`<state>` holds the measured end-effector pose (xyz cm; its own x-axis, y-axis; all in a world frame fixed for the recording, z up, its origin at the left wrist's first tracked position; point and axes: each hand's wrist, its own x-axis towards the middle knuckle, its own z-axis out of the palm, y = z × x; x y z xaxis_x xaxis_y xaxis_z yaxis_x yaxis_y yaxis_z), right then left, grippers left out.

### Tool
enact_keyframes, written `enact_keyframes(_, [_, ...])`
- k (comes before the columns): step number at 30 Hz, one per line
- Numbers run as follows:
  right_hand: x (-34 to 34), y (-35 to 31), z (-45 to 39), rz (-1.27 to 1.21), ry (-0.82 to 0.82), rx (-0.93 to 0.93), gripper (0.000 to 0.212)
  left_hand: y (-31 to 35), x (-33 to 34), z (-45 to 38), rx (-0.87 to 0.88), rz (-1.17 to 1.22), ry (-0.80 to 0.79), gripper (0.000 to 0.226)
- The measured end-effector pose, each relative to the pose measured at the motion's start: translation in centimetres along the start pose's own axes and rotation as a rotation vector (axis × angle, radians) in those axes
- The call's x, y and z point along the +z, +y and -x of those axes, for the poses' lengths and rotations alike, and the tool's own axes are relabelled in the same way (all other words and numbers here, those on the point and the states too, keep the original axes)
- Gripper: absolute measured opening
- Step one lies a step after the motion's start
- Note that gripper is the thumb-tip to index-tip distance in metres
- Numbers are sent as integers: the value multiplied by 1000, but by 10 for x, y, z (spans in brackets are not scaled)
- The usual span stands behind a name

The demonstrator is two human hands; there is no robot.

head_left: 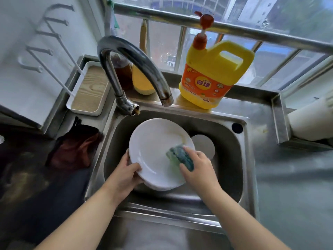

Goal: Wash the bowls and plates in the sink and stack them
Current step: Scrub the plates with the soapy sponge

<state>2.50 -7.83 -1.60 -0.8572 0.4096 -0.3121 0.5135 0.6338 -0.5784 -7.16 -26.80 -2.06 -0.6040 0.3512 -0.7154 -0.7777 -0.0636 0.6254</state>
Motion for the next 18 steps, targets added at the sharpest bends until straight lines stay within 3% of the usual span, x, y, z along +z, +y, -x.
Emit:
enact_keyframes(3, [20,-25,22,-20,-120,-122,59,-6,16,10,8,48,-49,57])
enact_keyframes(8, [16,-23,36,5,-58,-194,58,-5,22,23,53,79,-74,58])
enact_keyframes(14, [-16,25,25,257,50,-13,61,4,23,36,81,7,-52,60])
enact_keyframes(18, [14,-14,47,118,22,-69,51,2,33,39,131,5,-44,59])
